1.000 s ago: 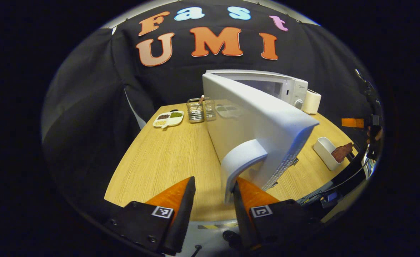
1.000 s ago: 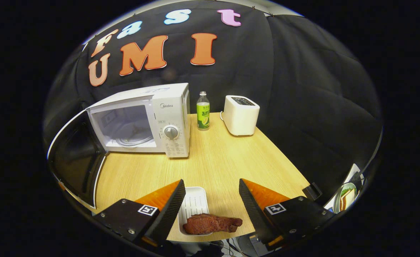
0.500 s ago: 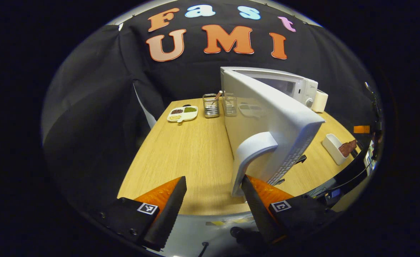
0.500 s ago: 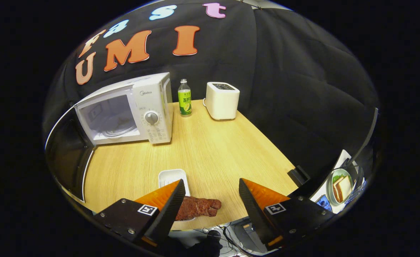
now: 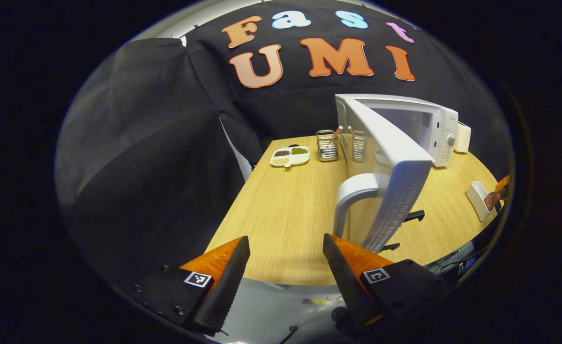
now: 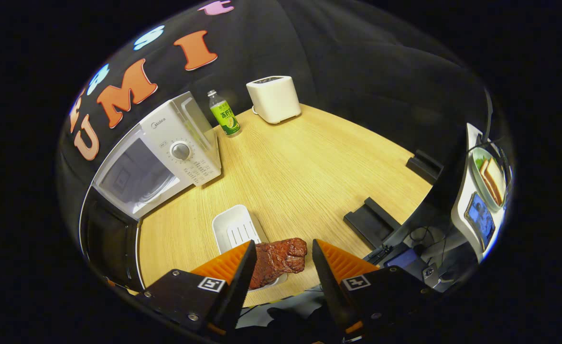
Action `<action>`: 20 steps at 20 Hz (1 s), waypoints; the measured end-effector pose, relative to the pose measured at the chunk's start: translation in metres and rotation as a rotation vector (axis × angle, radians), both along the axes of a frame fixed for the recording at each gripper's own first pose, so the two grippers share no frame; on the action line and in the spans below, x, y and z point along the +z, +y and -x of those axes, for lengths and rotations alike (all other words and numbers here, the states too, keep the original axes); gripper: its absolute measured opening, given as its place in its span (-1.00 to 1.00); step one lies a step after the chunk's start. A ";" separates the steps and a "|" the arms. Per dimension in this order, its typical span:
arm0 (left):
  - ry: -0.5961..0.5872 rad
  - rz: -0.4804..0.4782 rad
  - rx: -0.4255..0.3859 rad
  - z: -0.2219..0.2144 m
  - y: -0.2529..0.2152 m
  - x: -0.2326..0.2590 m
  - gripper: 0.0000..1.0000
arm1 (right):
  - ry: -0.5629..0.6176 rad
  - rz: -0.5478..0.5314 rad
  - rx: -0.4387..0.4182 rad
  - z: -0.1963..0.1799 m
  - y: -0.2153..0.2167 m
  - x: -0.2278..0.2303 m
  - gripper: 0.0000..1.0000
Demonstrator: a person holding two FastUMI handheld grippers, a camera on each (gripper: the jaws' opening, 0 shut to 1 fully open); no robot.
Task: Open the microwave oven with the left hand, put the food in, and close the microwave oven.
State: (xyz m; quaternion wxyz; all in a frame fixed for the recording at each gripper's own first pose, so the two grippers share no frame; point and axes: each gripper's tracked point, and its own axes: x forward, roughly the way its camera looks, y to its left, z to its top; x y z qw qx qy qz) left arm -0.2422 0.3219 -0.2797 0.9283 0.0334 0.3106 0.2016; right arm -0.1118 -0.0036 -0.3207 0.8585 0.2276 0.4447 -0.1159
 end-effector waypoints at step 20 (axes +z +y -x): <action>-0.041 0.021 0.053 -0.009 0.011 0.024 0.79 | -0.176 -0.071 0.080 -0.052 0.027 0.077 -0.77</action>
